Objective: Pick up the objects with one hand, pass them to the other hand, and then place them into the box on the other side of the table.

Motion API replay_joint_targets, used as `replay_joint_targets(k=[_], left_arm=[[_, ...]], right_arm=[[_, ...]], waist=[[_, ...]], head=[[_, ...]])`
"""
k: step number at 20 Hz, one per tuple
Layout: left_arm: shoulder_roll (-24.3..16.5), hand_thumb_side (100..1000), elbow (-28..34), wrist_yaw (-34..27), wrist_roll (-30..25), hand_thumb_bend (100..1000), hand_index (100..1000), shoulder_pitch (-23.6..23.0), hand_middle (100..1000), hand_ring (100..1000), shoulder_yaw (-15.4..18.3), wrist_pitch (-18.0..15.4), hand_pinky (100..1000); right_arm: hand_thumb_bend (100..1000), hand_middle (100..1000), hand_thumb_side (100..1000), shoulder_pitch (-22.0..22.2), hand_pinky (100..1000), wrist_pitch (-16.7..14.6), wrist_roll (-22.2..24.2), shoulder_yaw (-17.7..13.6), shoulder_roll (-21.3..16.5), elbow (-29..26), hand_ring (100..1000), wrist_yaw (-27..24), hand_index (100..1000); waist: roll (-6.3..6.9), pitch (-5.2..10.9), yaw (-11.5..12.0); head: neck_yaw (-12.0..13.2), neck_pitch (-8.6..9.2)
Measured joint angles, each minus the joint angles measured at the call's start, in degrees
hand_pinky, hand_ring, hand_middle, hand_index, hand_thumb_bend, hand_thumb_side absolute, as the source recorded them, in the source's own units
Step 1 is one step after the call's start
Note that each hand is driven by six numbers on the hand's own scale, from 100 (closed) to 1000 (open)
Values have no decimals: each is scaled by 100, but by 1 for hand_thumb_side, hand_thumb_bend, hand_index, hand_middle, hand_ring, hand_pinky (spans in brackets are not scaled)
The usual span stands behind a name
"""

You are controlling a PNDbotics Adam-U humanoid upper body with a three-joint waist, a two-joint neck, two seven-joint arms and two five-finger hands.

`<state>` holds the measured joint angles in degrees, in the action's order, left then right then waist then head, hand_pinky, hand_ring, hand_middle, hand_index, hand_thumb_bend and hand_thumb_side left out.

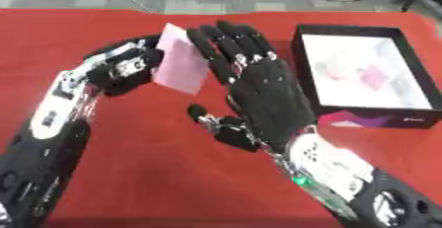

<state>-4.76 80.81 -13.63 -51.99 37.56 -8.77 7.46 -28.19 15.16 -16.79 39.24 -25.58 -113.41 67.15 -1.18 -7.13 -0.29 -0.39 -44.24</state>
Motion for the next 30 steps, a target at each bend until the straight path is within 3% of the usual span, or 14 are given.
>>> replay_joint_targets(k=[1, 2, 9, 15, 19, 20, 25, 30], left_arm=[[21, 465, -2, 10, 3, 100, 487, -10, 393, 457, -2, 7, 641], [36, 497, -2, 13, 6, 100, 487, -19, 393, 457, -9, 11, 641], [67, 498, 1, 16, 16, 100, 487, -35, 394, 460, -95, 20, 644], [85, 491, 13, 16, 21, 100, 493, -37, 401, 468, -175, 17, 654], [88, 482, 43, 15, 47, 100, 503, -33, 412, 479, -237, -14, 666], [88, 480, 44, 14, 55, 100, 507, -33, 416, 484, -247, -26, 670], [84, 524, 107, -3, 92, 100, 542, -26, 454, 513, -313, -113, 685], [82, 719, 181, -4, 108, 100, 623, -17, 533, 578, -411, -250, 710]], right_arm=[[516, 835, 339, -12, 830, 26, -27, -3, 10, 0, 881, -16, 984], [536, 832, 339, -13, 825, 53, -52, -3, 20, 0, 880, -33, 981], [497, 801, 340, -17, 797, 238, -201, 7, 45, 0, 868, -110, 960], [358, 689, 271, -10, 747, 404, -287, 112, 46, 1, 828, -229, 900], [193, 580, 193, -6, 706, 511, -291, 179, 46, 0, 789, -275, 771], [100, 525, 144, -6, 679, 538, -295, 182, 46, -1, 763, -287, 677], [100, 406, 100, -6, 608, 807, -507, 220, 50, -32, 703, -407, 509], [100, 340, 100, 3, 580, 1093, -1098, 284, 97, -46, 676, -660, 439]], waist=[[-2, 0, 0], [-3, 0, -2], [-4, 0, -4], [-4, 0, -8], [-4, 0, -12], [-4, 0, -14], [-3, 0, -25], [-2, 0, -33]], head=[[-6, 0], [-13, 0], [-28, 0], [-67, 0], [-81, 0], [-88, 0], [-107, 0], [-125, 0]])
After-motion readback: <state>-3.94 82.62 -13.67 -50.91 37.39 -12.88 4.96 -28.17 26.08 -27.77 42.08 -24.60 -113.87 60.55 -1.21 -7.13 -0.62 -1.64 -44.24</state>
